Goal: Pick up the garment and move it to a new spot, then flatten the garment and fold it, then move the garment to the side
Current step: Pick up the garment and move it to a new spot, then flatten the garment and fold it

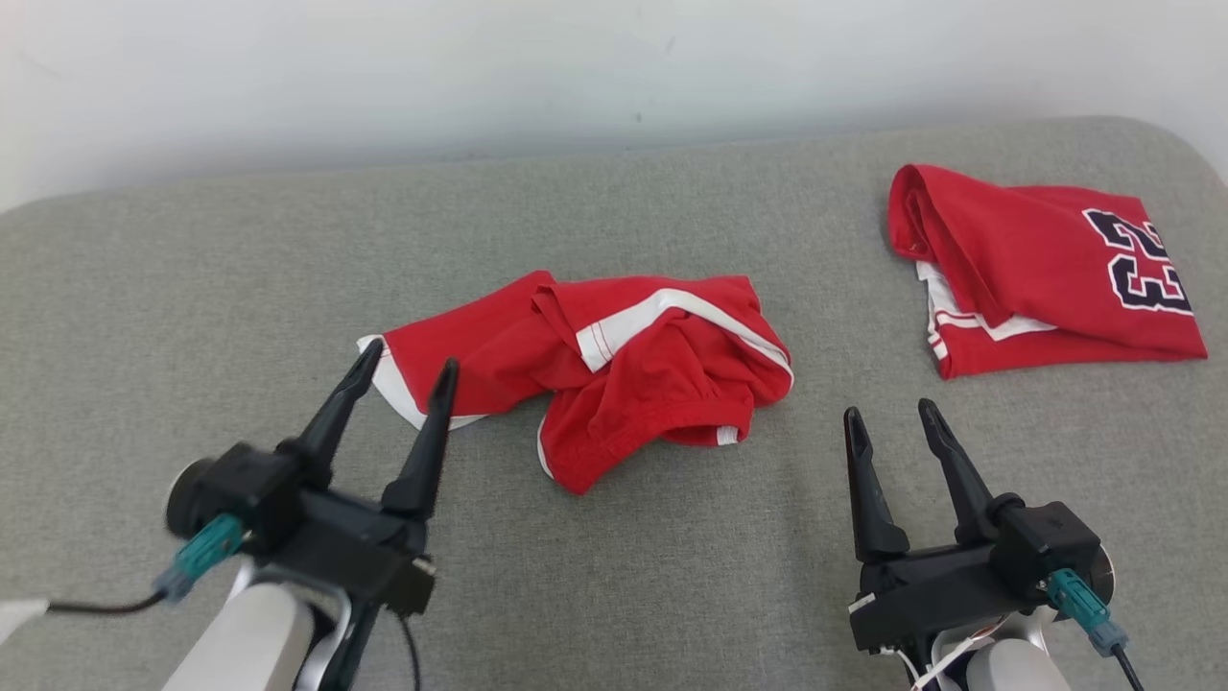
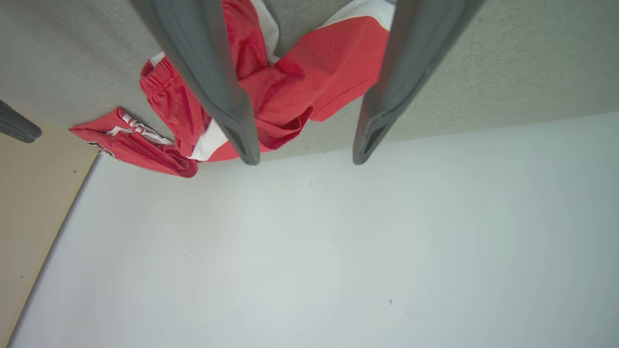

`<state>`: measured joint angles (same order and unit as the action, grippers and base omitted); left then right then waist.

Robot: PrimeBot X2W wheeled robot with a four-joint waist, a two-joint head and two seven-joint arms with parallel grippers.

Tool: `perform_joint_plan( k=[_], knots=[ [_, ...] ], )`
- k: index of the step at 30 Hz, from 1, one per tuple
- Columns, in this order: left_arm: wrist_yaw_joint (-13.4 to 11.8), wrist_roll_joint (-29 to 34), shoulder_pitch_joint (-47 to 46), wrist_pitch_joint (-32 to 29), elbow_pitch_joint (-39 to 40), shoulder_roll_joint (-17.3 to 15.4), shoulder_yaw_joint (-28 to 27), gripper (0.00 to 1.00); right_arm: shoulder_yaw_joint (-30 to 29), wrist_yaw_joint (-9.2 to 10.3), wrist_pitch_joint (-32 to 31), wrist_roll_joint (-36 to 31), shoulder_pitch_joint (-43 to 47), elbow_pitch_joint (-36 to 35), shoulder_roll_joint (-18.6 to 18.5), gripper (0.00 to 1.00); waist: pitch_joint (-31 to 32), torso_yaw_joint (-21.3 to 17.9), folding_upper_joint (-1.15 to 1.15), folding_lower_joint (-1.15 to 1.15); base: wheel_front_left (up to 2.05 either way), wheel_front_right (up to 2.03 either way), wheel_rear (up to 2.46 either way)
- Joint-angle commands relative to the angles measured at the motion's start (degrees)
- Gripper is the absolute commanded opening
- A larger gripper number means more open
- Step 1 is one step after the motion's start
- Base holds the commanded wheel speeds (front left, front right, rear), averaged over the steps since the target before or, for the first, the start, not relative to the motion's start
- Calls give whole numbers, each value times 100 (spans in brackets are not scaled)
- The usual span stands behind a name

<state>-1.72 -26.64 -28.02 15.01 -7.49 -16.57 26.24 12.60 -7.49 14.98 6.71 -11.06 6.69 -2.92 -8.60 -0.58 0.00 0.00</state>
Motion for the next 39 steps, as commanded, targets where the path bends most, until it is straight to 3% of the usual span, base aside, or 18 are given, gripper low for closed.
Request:
perform_joint_plan(
  k=[1,9,18,32,39],
  knots=[
    [-73,152,256,23,102,-44,-198,100,12,0,27,-11,62,16,3,100,120,97,0,0,0,0,0],
    [-103,562,1302,23,587,-66,-1359,100,4,0,27,-14,255,70,-1,100,382,286,0,0,0,0,0],
    [-49,865,2123,23,906,342,-2211,100,79,0,27,102,381,189,-58,100,598,512,0,0,0,0,0],
    [292,1261,2434,24,959,892,-2765,100,377,0,27,303,402,506,-133,100,697,764,0,0,0,0,0],
    [460,1410,2360,24,924,1061,-2876,100,855,0,2,608,193,955,-129,100,601,863,0,0,0,0,0]
  ],
)
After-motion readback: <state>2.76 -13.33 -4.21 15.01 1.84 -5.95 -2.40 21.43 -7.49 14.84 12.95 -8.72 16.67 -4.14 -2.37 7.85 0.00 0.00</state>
